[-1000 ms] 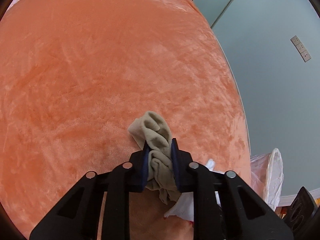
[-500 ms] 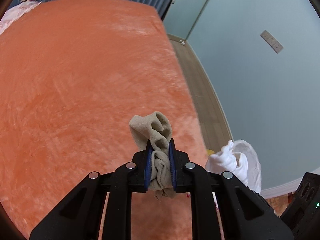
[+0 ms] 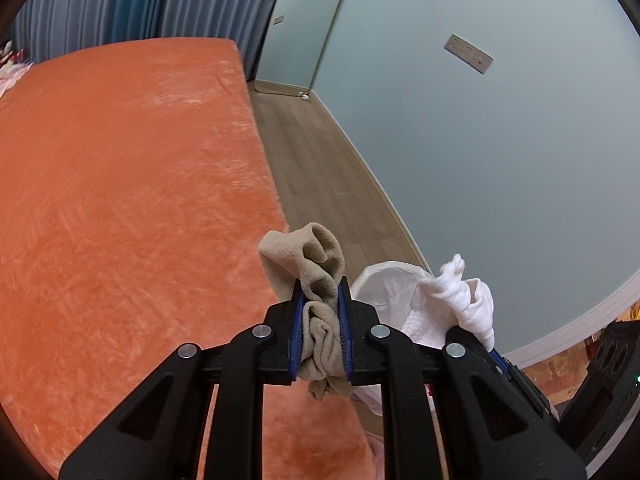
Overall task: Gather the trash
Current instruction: 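Carry the tan sock and white sock with both tools over the trash bin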
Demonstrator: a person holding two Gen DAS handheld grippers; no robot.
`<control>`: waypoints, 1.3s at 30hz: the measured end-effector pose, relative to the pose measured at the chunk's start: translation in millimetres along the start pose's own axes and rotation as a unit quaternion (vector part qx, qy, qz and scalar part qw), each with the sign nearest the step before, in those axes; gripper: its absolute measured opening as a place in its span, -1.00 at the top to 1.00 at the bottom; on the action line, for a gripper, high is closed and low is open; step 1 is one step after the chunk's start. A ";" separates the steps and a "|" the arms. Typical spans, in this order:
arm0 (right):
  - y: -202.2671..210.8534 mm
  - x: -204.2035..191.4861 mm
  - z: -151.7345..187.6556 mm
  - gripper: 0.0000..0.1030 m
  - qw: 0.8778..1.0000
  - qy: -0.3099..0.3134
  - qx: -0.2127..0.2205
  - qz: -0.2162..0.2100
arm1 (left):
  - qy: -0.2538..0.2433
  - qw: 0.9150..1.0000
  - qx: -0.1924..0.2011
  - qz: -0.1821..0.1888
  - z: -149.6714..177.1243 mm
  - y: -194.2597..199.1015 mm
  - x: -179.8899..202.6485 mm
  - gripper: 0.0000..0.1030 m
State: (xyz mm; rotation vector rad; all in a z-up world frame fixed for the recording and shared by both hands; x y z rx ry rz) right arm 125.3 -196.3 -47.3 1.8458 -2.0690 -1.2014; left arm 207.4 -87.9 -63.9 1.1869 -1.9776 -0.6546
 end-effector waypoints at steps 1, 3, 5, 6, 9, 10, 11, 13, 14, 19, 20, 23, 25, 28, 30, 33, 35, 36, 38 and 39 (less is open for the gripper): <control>4.5 4.9 -2.2 0.71 1.000 -0.003 0.004 0.002 | -0.005 1.000 0.001 0.002 0.4 0.3 7.3 0.71; 14.7 12.5 -8.0 0.71 1.000 -0.008 0.013 0.006 | -0.015 1.000 0.002 0.007 2.4 2.5 23.9 0.71; 23.6 19.0 -10.6 0.71 1.000 -0.012 0.021 0.010 | -0.023 1.000 0.002 0.010 4.0 4.1 35.4 0.71; 27.9 22.5 -11.8 0.71 1.000 -0.014 0.024 0.011 | -0.028 1.000 0.002 0.012 5.3 4.8 43.0 0.71; 39.0 29.0 -13.2 0.71 0.999 -0.019 0.032 0.015 | -0.039 0.999 0.002 0.017 8.7 6.7 59.1 0.71; 42.4 30.9 -13.6 0.71 0.999 -0.021 0.035 0.016 | -0.042 0.999 0.002 0.018 9.4 7.5 63.5 0.71; 46.0 33.2 -14.1 0.71 0.999 -0.022 0.037 0.017 | -0.046 0.999 0.003 0.020 10.3 8.1 68.9 0.71; 51.8 38.9 -15.7 0.71 0.999 -0.026 0.042 0.019 | -0.052 0.998 0.004 0.023 11.9 9.6 77.0 0.71; 53.2 40.0 -16.3 0.71 0.998 -0.028 0.044 0.019 | -0.055 0.998 0.004 0.024 12.7 10.2 81.5 0.71; 65.2 49.7 -18.0 0.71 0.998 -0.034 0.055 0.023 | -0.070 0.997 0.004 0.031 17.3 11.7 100.3 0.71; 67.5 52.0 -18.6 0.71 0.997 -0.035 0.057 0.024 | -0.073 0.997 0.003 0.033 18.4 11.8 103.2 0.71; 72.3 57.9 -20.0 0.71 0.997 -0.037 0.062 0.029 | -0.083 0.996 0.002 0.037 20.1 11.2 114.3 0.71; 75.4 61.6 -21.0 0.71 0.997 -0.040 0.065 0.031 | -0.087 0.995 0.001 0.040 21.0 10.6 121.0 0.71; 79.2 66.7 -21.9 0.71 0.996 -0.043 0.069 0.034 | -0.092 0.995 0.002 0.044 21.9 10.3 129.6 0.71; 81.6 68.9 -22.1 0.71 0.996 -0.043 0.071 0.036 | -0.096 0.994 0.002 0.046 22.0 9.2 135.6 0.71; 82.9 71.8 -21.9 0.71 0.996 -0.043 0.073 0.039 | -0.102 0.994 0.002 0.049 22.0 8.3 143.0 0.71; 82.8 73.4 -22.0 0.70 0.996 -0.042 0.073 0.040 | -0.105 0.993 0.002 0.051 22.2 6.4 146.3 0.71; 82.9 73.9 -21.8 0.70 0.996 -0.041 0.073 0.041 | -0.106 0.993 0.002 0.053 22.1 4.8 148.4 0.70; 80.7 69.5 -20.2 0.70 0.996 -0.039 0.072 0.044 | -0.108 0.993 0.002 0.053 21.1 2.3 150.9 0.66; 79.4 70.4 -20.4 0.68 0.996 -0.038 0.071 0.046 | -0.109 0.993 0.004 0.054 20.3 1.1 152.2 0.65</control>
Point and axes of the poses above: each gripper's, at about its wrist camera, not at the fingertips, and y roughly against the way its jaws point, x to its right, z to its underside, the point moved 10 cm from there along -y, roughly the way its jaws point, and after that the axes turned 2 degrees about -z, right-handed, at the moved point
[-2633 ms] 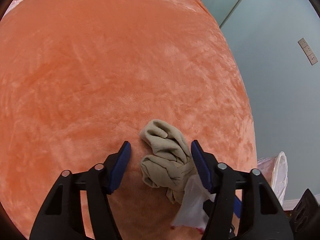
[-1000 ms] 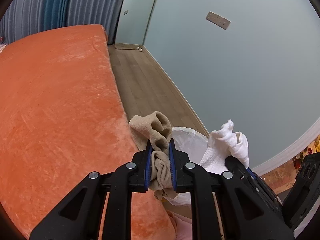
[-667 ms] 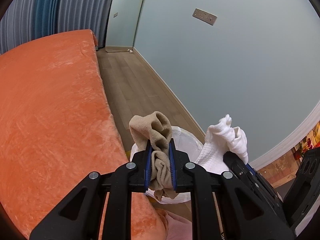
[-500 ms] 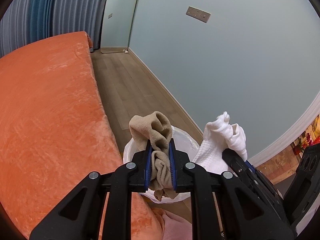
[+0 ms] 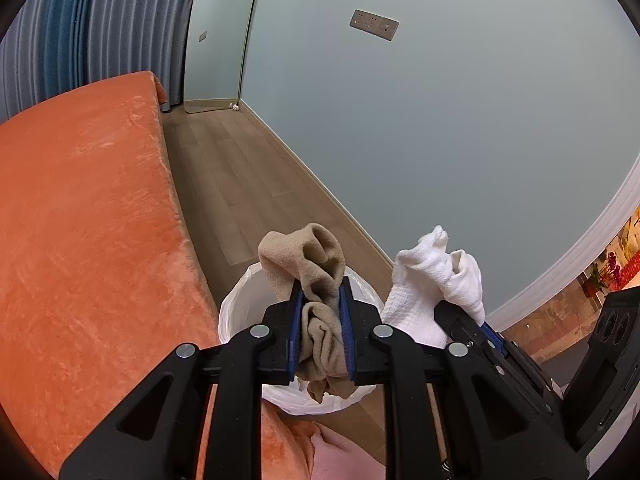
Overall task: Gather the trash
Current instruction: 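Open both tools to drop the tan and white socks into the bin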
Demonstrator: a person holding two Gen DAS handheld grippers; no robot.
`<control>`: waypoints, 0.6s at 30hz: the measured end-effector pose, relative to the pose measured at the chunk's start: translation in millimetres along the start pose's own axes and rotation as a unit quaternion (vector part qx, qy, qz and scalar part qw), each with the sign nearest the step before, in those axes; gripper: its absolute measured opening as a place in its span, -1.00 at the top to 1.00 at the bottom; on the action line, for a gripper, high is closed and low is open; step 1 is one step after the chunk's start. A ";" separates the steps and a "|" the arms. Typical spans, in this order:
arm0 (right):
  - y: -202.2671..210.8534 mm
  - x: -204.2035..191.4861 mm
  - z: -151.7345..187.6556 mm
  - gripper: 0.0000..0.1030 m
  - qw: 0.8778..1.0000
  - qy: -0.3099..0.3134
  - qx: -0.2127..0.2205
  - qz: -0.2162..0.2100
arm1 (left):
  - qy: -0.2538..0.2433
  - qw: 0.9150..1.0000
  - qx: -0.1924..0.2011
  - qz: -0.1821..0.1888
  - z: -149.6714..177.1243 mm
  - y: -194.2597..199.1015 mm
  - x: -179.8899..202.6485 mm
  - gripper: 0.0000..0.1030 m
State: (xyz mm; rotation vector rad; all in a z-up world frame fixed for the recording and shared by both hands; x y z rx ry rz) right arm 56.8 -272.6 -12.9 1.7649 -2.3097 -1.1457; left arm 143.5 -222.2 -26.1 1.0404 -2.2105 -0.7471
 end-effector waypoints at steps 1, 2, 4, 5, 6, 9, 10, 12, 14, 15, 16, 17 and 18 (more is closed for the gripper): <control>-3.3 0.1 -0.4 0.66 1.000 0.002 -0.002 0.001 | 0.000 1.000 0.001 0.002 -1.0 -2.5 0.7 0.61; -5.2 -2.2 0.3 0.62 1.000 0.003 -0.005 0.002 | 0.000 1.000 0.001 -0.002 -2.1 -4.8 -0.5 0.49; -12.6 -1.9 0.3 0.58 1.000 0.004 -0.014 0.003 | 0.007 1.000 0.002 -0.008 -5.4 -9.5 -4.4 0.35; -16.3 -1.2 0.0 0.58 1.000 0.004 -0.016 0.006 | 0.010 1.000 0.002 -0.008 -6.7 -10.7 -6.1 0.28; -20.0 -0.6 0.4 0.58 1.000 0.005 -0.021 0.006 | 0.013 1.000 0.004 -0.009 -7.8 -11.5 -8.6 0.22; -28.7 -1.6 3.4 0.58 0.999 0.013 -0.029 0.009 | 0.015 1.000 0.004 -0.014 -6.9 -12.1 -15.7 0.15; -29.3 -0.8 5.5 0.56 0.999 0.014 -0.032 0.009 | 0.016 1.000 0.004 -0.016 -6.1 -12.1 -17.5 0.15; -32.0 -1.4 7.2 0.45 0.999 0.013 -0.034 0.008 | 0.018 1.000 0.002 -0.022 -2.3 -12.4 -24.3 0.15; -34.2 -1.7 9.1 0.44 0.999 0.015 -0.036 0.007 | 0.022 0.999 0.000 -0.025 1.1 -12.1 -30.2 0.15; -35.1 -2.8 11.2 0.44 0.999 0.017 -0.038 0.007 | 0.025 0.999 -0.001 -0.028 3.6 -11.8 -34.5 0.14; -35.3 -2.6 13.1 0.43 0.999 0.018 -0.040 0.008 | 0.026 0.999 -0.001 -0.030 4.9 -11.1 -37.2 0.14; -35.5 -3.5 14.7 0.42 0.999 0.020 -0.042 0.008 | 0.027 0.999 -0.001 -0.031 6.3 -10.0 -39.5 0.14; -35.5 -4.4 15.5 0.42 0.999 0.020 -0.043 0.008 | 0.029 0.999 -0.001 -0.033 7.7 -8.8 -42.0 0.14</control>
Point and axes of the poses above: each gripper's, at about its wrist camera, not at the fingertips, and y roughly against the way its jaws point, x to its right, z to its underside, the point moved 10 cm from there along -y, roughly the way its jaws point, and after that the axes turned 2 degrees about -z, right-handed, at the moved point
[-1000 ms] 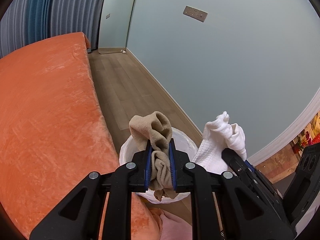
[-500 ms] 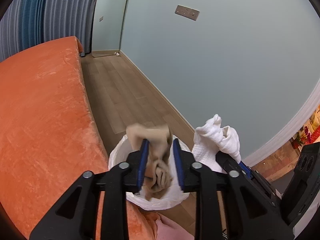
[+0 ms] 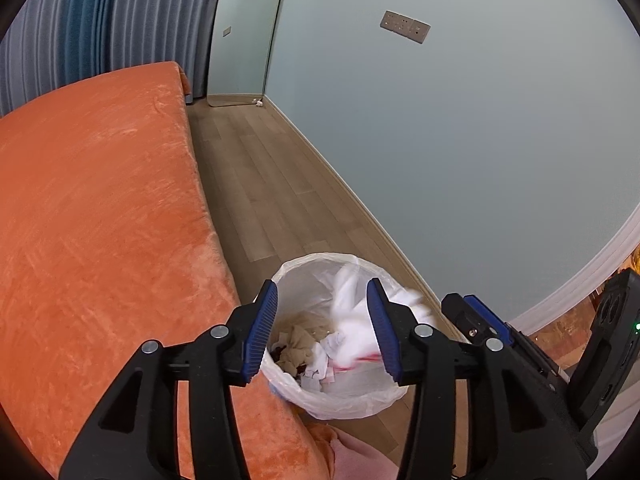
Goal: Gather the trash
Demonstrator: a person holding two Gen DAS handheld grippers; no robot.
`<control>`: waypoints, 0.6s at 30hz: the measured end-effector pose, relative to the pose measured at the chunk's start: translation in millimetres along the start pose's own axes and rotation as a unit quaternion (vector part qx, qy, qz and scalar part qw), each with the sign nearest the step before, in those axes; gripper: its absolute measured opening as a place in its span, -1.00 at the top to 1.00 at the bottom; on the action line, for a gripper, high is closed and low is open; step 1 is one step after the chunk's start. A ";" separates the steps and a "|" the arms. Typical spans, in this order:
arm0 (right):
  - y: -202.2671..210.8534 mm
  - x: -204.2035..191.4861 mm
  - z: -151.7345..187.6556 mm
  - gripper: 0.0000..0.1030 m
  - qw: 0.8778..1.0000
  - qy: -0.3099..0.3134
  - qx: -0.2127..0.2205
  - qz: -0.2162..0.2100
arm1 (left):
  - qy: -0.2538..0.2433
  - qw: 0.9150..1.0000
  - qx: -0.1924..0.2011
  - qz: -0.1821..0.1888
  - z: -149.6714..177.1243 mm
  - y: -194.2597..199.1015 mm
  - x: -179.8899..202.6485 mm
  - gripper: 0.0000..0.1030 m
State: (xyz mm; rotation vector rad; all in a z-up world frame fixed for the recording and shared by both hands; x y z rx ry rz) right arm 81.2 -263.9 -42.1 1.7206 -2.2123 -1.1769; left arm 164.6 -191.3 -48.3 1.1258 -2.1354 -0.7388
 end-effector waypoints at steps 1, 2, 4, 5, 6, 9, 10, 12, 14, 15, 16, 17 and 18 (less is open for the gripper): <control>0.4 -0.8 0.5 0.42 1.000 0.001 -0.001 0.000 | 0.001 1.000 0.000 -0.003 1.5 1.4 -2.9 0.14; 1.2 -1.5 1.1 0.41 1.000 0.001 -0.001 0.000 | 0.001 1.000 0.001 -0.005 2.5 2.6 -4.5 0.14; 3.5 -2.8 1.6 0.41 1.000 0.002 -0.001 -0.001 | 0.000 1.000 0.002 -0.009 4.1 5.6 -7.6 0.14; 4.4 -3.3 1.1 0.36 1.000 0.003 -0.001 -0.001 | -0.001 1.000 0.003 -0.011 4.9 7.0 -8.1 0.14; 5.5 -3.7 1.2 0.29 1.000 0.004 0.000 -0.001 | -0.002 1.000 0.005 -0.012 5.5 9.1 -9.5 0.14; 7.8 -6.2 -1.0 0.26 1.000 0.009 0.000 0.000 | -0.007 1.000 0.011 -0.019 8.0 15.6 -12.4 0.13; 9.2 -7.0 -0.5 0.26 1.000 0.011 0.001 0.001 | -0.007 1.000 0.012 -0.020 8.7 17.9 -13.6 0.13; 10.9 -8.5 -0.5 0.26 1.000 0.014 0.001 0.001 | -0.008 1.000 0.014 -0.023 9.7 21.4 -15.2 0.11; 13.5 -11.1 1.6 0.26 1.000 0.018 -0.001 0.001 | -0.009 0.999 0.016 -0.026 11.6 25.8 -17.4 0.08; 14.5 -12.6 2.7 0.26 1.000 0.022 -0.003 0.001 | -0.009 0.999 0.018 -0.030 12.5 28.1 -18.9 0.03; 15.7 -13.8 4.0 0.26 1.000 0.026 -0.003 0.002 | -0.010 0.999 0.020 -0.033 12.4 29.4 -19.6 0.02; 17.2 -15.3 4.8 0.26 0.999 0.032 -0.004 0.004 | -0.012 0.999 0.022 -0.036 13.4 31.6 -20.6 0.01; 18.4 -16.8 5.1 0.26 0.999 0.037 -0.004 0.005 | -0.013 0.999 0.022 -0.038 13.8 32.6 -21.0 0.01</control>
Point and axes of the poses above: each gripper's, at about its wrist camera, not at the fingertips, and y roughly against the way its jaws point, x to its right, z to its underside, the point moved 10 cm from there along -y, roughly the way its jaws point, and after that the axes turned 2 degrees about -z, right-handed, at the moved point
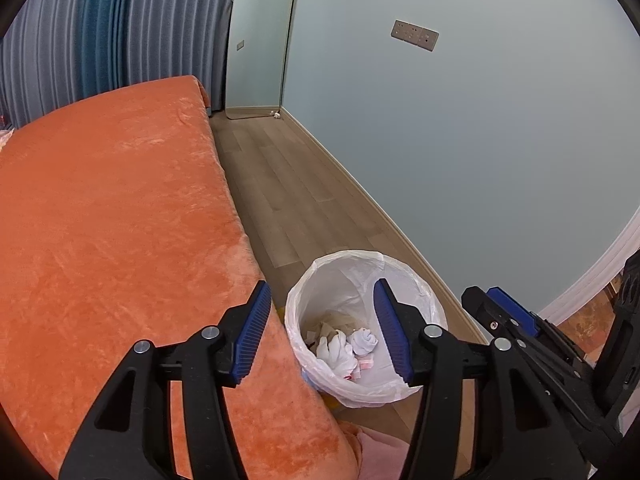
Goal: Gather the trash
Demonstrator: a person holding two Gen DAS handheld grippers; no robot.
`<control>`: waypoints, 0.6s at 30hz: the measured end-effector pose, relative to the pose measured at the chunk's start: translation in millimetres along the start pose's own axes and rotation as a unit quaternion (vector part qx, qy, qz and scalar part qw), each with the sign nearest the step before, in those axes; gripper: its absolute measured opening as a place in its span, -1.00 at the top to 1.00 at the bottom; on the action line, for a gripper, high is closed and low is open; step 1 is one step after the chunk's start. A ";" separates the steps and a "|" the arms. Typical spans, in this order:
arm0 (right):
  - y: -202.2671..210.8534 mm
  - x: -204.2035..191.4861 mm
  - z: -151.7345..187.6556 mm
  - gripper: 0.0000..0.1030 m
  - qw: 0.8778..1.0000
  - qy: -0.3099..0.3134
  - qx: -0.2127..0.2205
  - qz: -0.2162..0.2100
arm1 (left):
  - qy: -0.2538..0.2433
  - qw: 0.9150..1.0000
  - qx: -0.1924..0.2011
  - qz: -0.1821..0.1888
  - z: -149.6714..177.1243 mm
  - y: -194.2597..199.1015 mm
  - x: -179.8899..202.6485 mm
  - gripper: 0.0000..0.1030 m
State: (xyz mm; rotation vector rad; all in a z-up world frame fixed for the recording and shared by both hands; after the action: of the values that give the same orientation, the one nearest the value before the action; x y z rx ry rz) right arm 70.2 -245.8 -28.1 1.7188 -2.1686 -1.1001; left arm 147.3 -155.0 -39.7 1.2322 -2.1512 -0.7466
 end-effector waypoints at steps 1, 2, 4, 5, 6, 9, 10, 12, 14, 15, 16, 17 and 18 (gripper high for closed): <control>1.7 -1.7 0.8 0.26 1.000 0.004 0.000 0.001 | -0.001 1.000 0.001 -0.002 1.0 2.0 -1.1 0.00; 3.5 -4.3 2.0 0.25 1.000 0.008 -0.001 0.003 | 0.000 1.000 0.001 -0.003 1.7 3.5 -1.9 -0.01; 6.7 -7.1 4.4 0.18 1.000 0.014 -0.003 0.006 | 0.000 1.000 0.002 -0.006 4.7 7.9 -4.1 -0.03; 8.6 -7.4 5.5 0.14 1.000 0.018 -0.004 0.008 | -0.002 1.000 0.004 -0.009 5.7 9.8 -5.4 -0.04; 9.9 -7.9 6.3 0.09 1.000 0.021 -0.004 0.010 | -0.006 1.000 0.006 -0.015 7.5 11.9 -6.4 -0.05; 14.8 -9.2 10.5 -0.06 0.999 0.030 -0.007 0.021 | -0.016 0.999 0.010 -0.032 14.0 19.4 -11.8 -0.11; 16.1 -9.1 12.3 -0.09 0.999 0.033 -0.009 0.025 | -0.016 0.999 0.010 -0.035 15.7 21.0 -13.4 -0.12; 20.4 -9.4 15.9 -0.18 0.999 0.040 -0.011 0.035 | -0.017 0.999 0.009 -0.042 19.6 24.1 -16.6 -0.15; 24.0 -10.8 19.4 -0.24 0.998 0.047 -0.014 0.042 | -0.016 0.999 0.007 -0.049 24.5 27.1 -20.0 -0.16; 26.1 -11.7 21.0 -0.29 0.998 0.050 -0.014 0.046 | -0.015 0.999 0.007 -0.051 26.9 28.7 -21.4 -0.17; 28.5 -12.4 22.9 -0.30 0.997 0.052 -0.015 0.050 | -0.014 0.998 0.007 -0.055 29.3 30.4 -23.1 -0.18; 31.2 -13.9 24.5 -0.32 0.997 0.056 -0.015 0.053 | -0.014 0.998 0.007 -0.058 31.7 31.8 -24.5 -0.23; 33.6 -16.3 25.8 -0.33 0.997 0.058 -0.014 0.053 | -0.013 0.998 0.006 -0.061 33.8 33.2 -26.0 -0.30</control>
State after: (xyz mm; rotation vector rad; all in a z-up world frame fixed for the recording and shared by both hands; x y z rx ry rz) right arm 35.4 -217.5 -20.5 1.5942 -2.1364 -0.9743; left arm 116.0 -111.2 -45.0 1.3781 -2.1196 -0.8050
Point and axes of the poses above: each gripper's, at about its wrist camera, not at the fingertips, and y roughly against the way its jaws point, x to its right, z to its underside, the point moved 10 cm from there along -y, roughly the way its jaws point, and after that the axes turned 2 degrees about -z, right-handed, at the moved point
